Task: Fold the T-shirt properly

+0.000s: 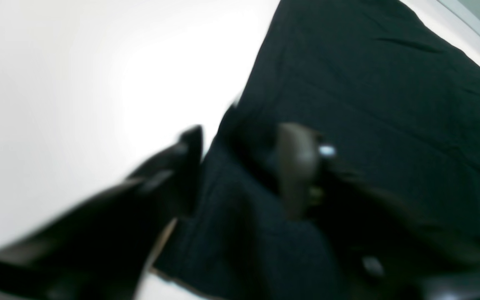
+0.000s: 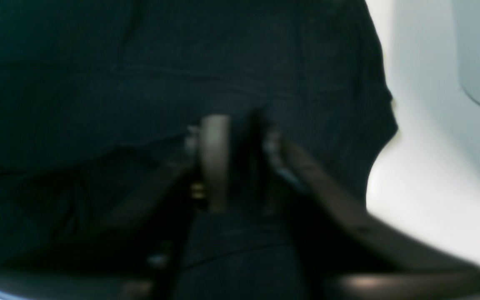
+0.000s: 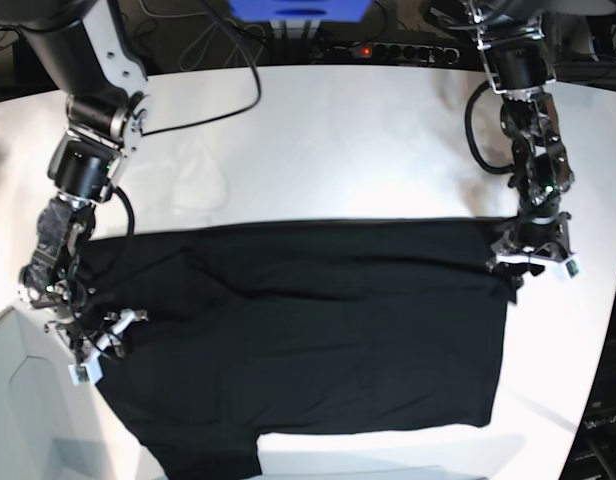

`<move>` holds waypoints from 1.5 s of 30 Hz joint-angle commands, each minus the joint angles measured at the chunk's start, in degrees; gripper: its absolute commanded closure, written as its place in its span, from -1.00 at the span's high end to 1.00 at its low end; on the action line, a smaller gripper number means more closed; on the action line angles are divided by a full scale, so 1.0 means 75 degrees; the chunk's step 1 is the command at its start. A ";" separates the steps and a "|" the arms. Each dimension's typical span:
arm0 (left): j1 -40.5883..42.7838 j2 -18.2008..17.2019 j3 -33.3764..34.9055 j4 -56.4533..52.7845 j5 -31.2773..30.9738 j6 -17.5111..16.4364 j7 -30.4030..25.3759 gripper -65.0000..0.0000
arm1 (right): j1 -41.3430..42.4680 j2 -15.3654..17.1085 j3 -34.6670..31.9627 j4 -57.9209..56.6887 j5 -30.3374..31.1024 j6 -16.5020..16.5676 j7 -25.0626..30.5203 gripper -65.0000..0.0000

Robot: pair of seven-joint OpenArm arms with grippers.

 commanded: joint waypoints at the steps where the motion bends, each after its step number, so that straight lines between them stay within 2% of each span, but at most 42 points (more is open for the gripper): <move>1: -0.0132 -0.0119 -0.0021 0.0173 -0.0023 -0.0010 -0.0199 0.09 | 0.0261 0.0108 -0.0011 0.0183 0.0129 0.0038 0.0170 -0.30; 3: -0.0120 -0.0130 -0.0021 0.0325 -0.0023 -0.0010 -0.0199 0.21 | 0.0272 0.0108 -0.0011 0.0195 0.0129 0.0038 0.0170 -0.04; 6: 0.0114 -0.0130 -0.0080 0.0818 -0.0023 0.0037 -0.0199 0.21 | 0.0237 0.0120 0.0025 0.0453 0.0141 0.0038 0.0170 0.12; 12: 0.0677 -0.0119 -0.0091 0.0888 -0.0023 0.0037 -0.0211 0.22 | -0.0302 0.0073 0.0025 0.1472 0.0141 0.0038 -0.0135 0.12; 14: 0.0829 0.0022 -0.0103 0.0747 -0.0023 0.0025 -0.0211 0.22 | -0.0630 0.0061 0.0025 0.1812 0.0153 0.0050 -0.0264 0.12; 18: 0.1005 0.0081 -0.0103 0.0501 -0.0011 0.0001 -0.0246 0.22 | -0.1322 -0.0044 0.0025 0.2527 0.0153 0.0050 -0.0322 0.12; 25: 0.0970 0.0081 -0.0056 -0.0144 0.0000 0.0001 -0.0269 0.22 | -0.2095 0.0026 0.0048 0.3160 0.0153 0.0050 -0.0322 0.13; 31: 0.0947 0.0081 -0.0044 -0.0530 -0.0011 -0.0010 -0.0281 0.22 | -0.2072 0.0295 0.0740 0.2738 0.0118 0.0050 -0.0264 0.13; 36: 0.0818 0.0104 -0.0021 -0.0624 -0.0023 -0.0022 -0.0234 0.21 | -0.1931 0.0811 0.0962 0.1555 0.0129 0.0050 -0.0240 0.13; 41: 0.0806 0.0233 -0.0021 -0.0624 0.0036 -0.0022 -0.0222 0.21 | -0.1955 0.1022 0.0974 0.0722 0.0153 0.0038 0.0416 0.13; 45: 0.0794 0.0245 0.0190 -0.0624 -0.0011 -0.0022 -0.0222 0.15 | -0.1908 0.1198 0.0974 0.0218 0.0141 0.0038 0.0627 0.13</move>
